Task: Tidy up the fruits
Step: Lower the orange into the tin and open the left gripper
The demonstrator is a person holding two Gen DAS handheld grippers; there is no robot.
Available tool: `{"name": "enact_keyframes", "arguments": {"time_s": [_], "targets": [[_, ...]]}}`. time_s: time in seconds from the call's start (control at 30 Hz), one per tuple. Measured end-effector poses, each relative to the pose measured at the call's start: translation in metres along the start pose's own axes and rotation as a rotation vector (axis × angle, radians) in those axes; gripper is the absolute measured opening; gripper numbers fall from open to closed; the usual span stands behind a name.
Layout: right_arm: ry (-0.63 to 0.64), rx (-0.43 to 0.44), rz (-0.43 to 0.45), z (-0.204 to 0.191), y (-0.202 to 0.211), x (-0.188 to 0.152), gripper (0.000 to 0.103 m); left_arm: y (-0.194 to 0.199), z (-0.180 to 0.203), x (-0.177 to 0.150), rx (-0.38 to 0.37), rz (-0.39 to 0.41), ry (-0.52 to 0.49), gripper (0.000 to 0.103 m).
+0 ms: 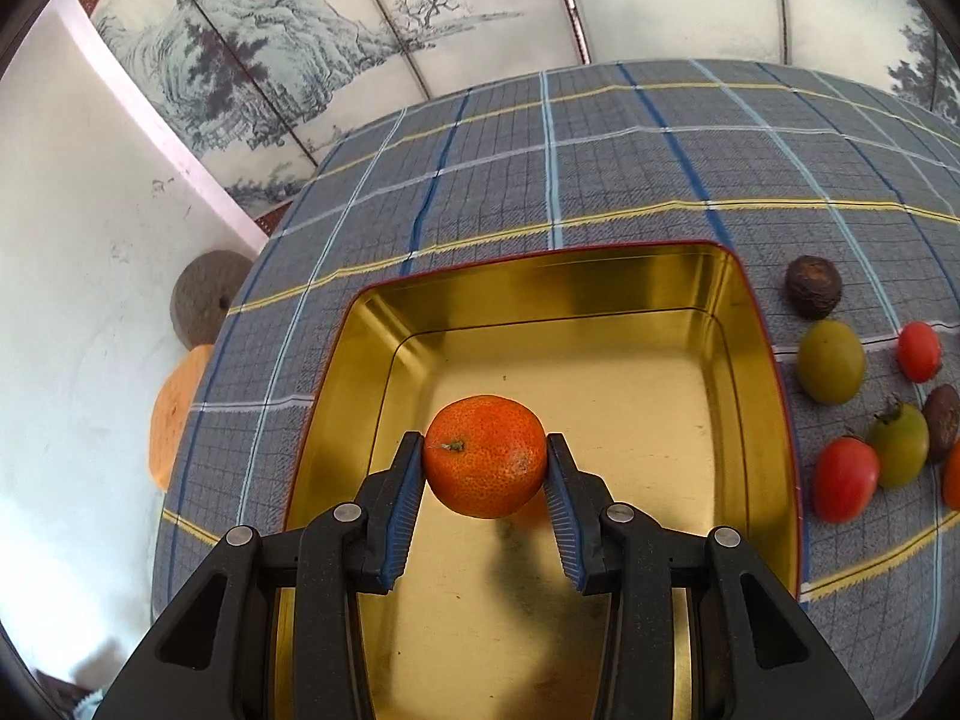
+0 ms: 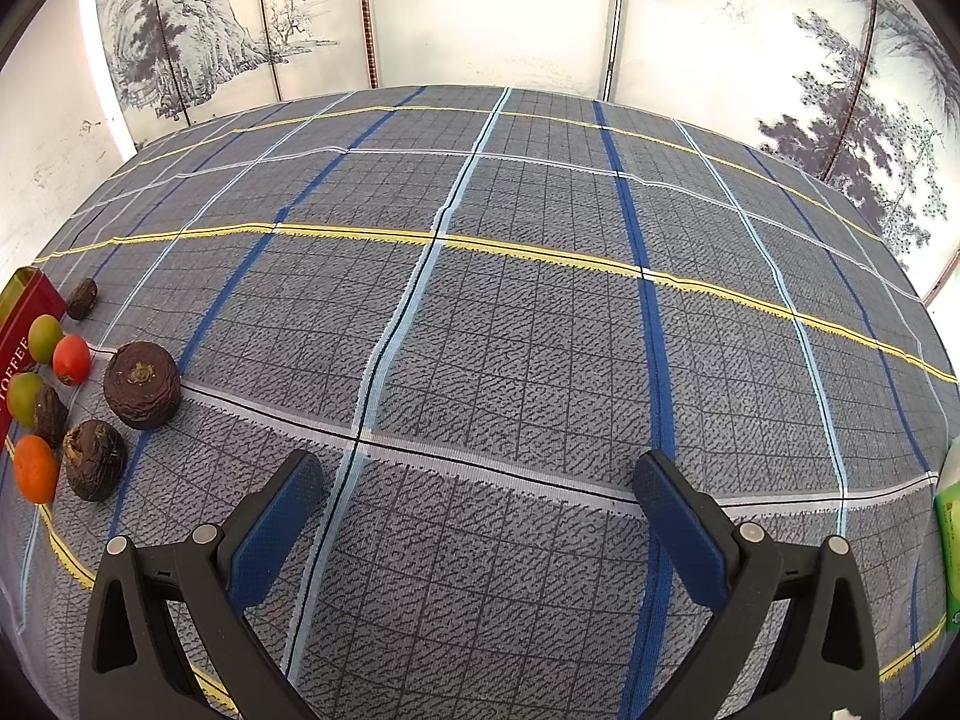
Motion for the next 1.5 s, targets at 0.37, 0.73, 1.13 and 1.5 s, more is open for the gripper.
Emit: {"name": "enact_keyframes", "arguments": {"time_s": [0.37,0.73,1.13,1.5], "targets": [[0.0,0.0,0.0,0.0,-0.001,0.0,0.103,-0.011,-0.009,-0.002,0.005,-0.032,0.02,0.041],[0.0,0.0,0.0,0.0,-0.001,0.0,0.103,-0.023,-0.012,0.003,0.016,-0.054,0.022,0.042],[0.0,0.0,0.0,0.0,-0.001,0.0,0.103,0.001,-0.02,0.007,0.083,0.031,0.048,0.065],[0.031,0.121,0.096,-0.02,0.031,-0.002,0.098,0.134,0.014,-0.058,-0.097,0.417,0.336,0.083]]}}
Point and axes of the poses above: each gripper's, at about its wrist camera, not at the fingertips, and y roughly against the way its jaws point, z to its right, x to its top, the point moved 9 cm from there along -y, roughly the way its jaws point, and after that the axes turned 15 degrees about -y, right-handed, at the moved point
